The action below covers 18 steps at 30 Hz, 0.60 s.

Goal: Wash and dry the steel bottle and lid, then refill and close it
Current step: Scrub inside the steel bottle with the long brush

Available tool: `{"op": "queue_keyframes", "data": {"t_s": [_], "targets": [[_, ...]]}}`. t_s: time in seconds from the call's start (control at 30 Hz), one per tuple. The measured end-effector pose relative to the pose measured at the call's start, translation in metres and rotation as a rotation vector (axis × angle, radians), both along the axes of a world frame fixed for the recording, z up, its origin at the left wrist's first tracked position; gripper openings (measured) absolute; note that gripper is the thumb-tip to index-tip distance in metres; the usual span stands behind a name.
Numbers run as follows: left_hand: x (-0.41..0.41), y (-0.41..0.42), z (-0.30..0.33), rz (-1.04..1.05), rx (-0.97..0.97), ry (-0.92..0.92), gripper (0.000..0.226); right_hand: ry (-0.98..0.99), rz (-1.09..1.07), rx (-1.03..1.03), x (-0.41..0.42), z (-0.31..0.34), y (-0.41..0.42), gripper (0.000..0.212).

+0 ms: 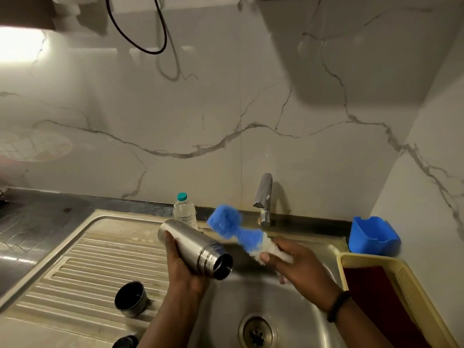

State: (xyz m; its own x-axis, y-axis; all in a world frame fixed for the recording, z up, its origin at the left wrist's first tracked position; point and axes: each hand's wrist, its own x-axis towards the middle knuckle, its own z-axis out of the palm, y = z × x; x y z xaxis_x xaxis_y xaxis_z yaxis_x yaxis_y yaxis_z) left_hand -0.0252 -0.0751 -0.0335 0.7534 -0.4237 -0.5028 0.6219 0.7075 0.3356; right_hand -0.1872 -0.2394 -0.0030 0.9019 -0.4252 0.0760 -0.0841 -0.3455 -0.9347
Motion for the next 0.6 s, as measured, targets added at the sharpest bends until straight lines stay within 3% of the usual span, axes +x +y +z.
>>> {"op": "queue_keyframes", "data": {"t_s": [0.17, 0.37, 0.53, 0.6], "targets": [[-0.004, -0.002, 0.012, -0.131, 0.026, -0.084, 0.059, 0.036, 0.063, -0.011, -0.005, 0.003, -0.001, 0.026], [0.002, 0.004, 0.015, -0.270, 0.113, -0.131, 0.066, 0.039, 0.257, -0.180, -0.014, 0.021, -0.022, 0.021], [-0.010, -0.003, 0.025, -0.429, 0.378, -0.390, 0.042, 0.102, 0.402, -0.381, 0.000, 0.036, -0.029, 0.025], [-0.007, -0.004, 0.029, -0.466, 0.373, -0.388, 0.053, 0.110, 0.444, -0.403, 0.000, 0.044, -0.037, 0.028]]}}
